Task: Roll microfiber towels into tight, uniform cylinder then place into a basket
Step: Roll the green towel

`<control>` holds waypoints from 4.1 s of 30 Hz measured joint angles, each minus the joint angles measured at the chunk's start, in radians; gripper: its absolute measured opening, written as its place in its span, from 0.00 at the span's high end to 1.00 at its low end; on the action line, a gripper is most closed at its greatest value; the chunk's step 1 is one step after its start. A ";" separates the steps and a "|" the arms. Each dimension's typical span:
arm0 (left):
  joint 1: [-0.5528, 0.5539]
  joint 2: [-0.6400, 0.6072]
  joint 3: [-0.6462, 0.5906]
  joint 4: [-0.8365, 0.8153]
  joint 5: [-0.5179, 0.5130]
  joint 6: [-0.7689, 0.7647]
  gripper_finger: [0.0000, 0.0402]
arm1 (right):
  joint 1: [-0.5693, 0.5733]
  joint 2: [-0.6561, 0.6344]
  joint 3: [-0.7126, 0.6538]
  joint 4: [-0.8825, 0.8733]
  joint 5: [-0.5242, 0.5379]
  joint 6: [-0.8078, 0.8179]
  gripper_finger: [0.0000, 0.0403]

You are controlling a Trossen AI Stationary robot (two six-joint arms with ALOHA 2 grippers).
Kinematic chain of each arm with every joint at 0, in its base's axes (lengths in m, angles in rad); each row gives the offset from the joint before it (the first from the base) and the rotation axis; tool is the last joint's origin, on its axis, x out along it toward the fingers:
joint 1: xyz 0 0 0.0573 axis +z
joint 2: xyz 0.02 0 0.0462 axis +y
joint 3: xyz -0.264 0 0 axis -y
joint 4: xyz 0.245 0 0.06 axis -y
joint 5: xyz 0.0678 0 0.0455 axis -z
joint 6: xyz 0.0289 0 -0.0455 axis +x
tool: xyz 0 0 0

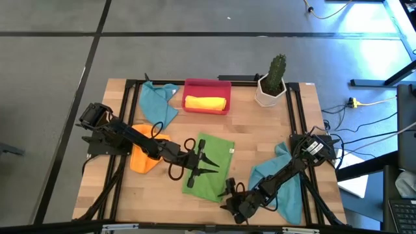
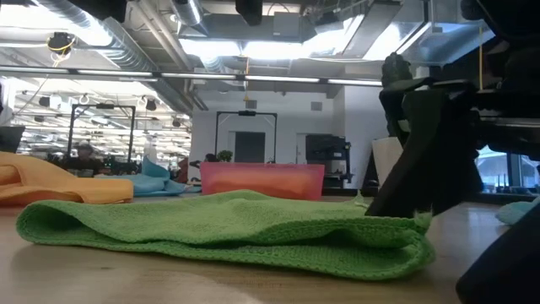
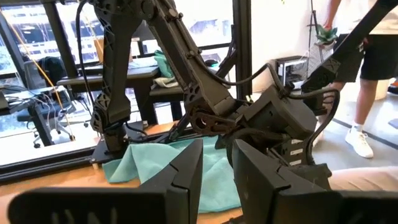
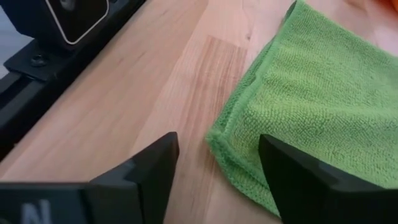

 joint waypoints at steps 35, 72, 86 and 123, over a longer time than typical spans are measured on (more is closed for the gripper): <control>-0.290 0.000 0.001 -0.580 -0.246 -0.183 0.53 | 0.002 -0.120 -0.006 -0.191 0.160 0.140 0.98; -0.518 0.234 0.097 -0.788 -0.578 -0.228 0.52 | -0.001 -0.129 -0.003 -0.262 0.171 0.324 0.98; -0.460 0.334 0.195 -0.920 -0.559 -0.176 0.52 | -0.001 -0.129 -0.003 -0.267 0.153 0.342 0.98; -0.412 0.317 0.350 -1.054 -0.248 -0.344 1.00 | 0.008 -0.129 -0.002 -0.130 -0.190 0.331 0.98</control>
